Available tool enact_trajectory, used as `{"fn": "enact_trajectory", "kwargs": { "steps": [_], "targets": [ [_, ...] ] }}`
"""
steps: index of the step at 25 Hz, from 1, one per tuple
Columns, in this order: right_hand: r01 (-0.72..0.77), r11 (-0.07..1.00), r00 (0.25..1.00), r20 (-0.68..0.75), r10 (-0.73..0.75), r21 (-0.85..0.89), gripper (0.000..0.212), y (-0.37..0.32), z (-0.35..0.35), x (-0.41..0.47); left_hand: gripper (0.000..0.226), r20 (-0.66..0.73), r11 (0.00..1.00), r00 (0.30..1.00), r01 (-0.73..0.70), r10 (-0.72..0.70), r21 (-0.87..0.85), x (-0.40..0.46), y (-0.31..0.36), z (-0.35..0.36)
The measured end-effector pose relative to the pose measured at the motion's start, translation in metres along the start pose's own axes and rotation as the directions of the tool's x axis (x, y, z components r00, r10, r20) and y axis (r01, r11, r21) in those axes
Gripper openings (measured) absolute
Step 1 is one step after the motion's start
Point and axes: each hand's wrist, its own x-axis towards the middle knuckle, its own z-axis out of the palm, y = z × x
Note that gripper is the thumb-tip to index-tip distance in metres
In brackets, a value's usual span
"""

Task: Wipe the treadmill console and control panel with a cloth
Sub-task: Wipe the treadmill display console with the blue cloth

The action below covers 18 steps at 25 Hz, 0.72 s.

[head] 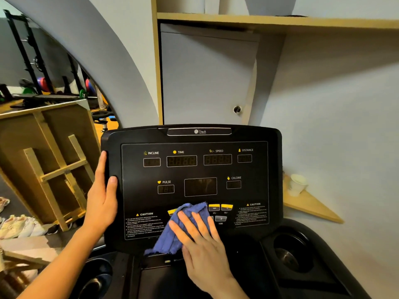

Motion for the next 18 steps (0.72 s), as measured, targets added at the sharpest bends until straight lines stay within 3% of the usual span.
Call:
{"fn": "enact_trajectory", "kwargs": {
  "steps": [12,18],
  "targets": [
    [-0.176,0.984,0.981,-0.080,0.174,-0.021,0.082,0.057,0.014,-0.033,0.065,-0.023,1.000,1.000,0.011,-0.010,0.025,-0.001,0.008,0.001],
    [-0.309,0.950,0.946,-0.085,0.312,0.047,0.059,0.074,0.011,-0.046,0.062,-0.025,0.999,1.000,0.020,-0.019,0.031,-0.002,0.013,0.000]
  ]
}}
